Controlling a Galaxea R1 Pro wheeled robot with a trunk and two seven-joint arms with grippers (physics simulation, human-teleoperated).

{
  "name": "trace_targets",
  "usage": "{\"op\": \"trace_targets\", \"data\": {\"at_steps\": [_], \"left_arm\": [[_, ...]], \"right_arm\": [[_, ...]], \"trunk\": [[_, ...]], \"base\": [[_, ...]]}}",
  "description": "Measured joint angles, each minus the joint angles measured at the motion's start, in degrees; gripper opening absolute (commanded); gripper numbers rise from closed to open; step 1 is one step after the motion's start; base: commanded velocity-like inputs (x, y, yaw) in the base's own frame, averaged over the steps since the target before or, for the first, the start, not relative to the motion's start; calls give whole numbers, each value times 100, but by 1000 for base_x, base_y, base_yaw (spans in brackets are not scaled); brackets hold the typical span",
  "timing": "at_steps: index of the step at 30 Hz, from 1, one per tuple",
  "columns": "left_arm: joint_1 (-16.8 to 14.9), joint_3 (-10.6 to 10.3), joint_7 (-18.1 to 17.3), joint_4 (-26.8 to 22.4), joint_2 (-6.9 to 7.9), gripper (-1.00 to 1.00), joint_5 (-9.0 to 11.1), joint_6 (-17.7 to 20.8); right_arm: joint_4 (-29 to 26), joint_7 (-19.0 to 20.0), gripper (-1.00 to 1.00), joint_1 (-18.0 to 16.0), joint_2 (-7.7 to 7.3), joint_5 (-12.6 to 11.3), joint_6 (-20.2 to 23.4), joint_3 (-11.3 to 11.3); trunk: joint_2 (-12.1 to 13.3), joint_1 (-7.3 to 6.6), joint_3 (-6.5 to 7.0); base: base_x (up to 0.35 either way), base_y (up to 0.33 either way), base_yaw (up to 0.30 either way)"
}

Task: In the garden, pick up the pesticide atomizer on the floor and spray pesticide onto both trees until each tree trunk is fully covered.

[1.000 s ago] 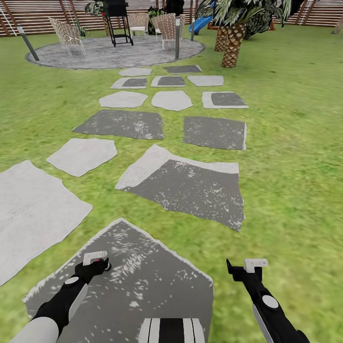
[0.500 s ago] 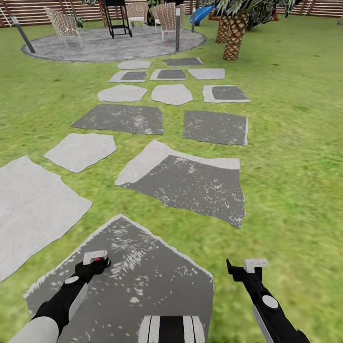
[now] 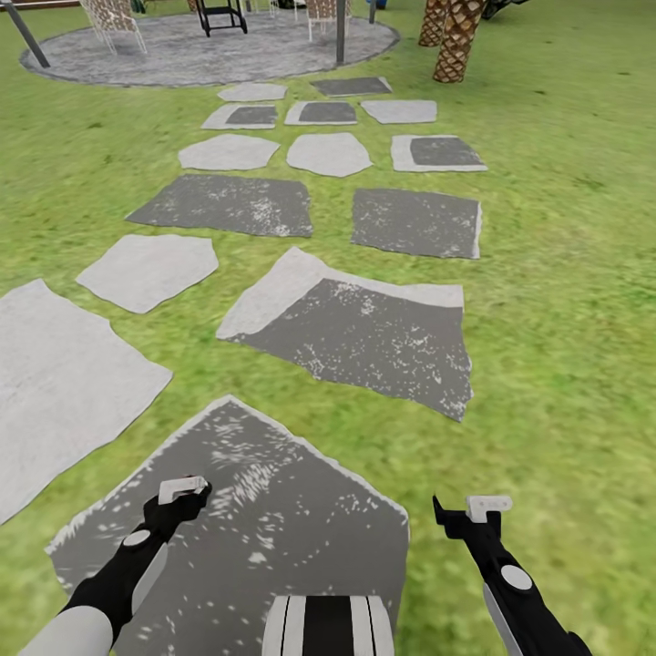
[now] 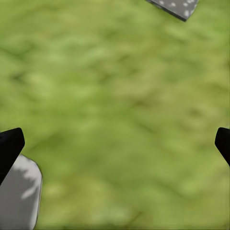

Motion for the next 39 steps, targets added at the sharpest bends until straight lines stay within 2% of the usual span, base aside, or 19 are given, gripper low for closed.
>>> {"op": "trace_targets", "data": {"at_steps": [22,25,39], "left_arm": [[14,-1,-1,19,8,100,-4,-41],[14,0,0,19,8,100,-2,-41],[18,8,-1,19,17,100,-3,-57]], "right_arm": [[0,0,100,0,1,0,0,0],[0,-3,100,0,1,0,0,0],[6,-8,100,0,1,0,0,0]], "trunk": [[0,0,-4],[-4,8,-71],[-4,8,-96]], "base": [[0,0,-37],[0,0,0],[1,0,12]]}}
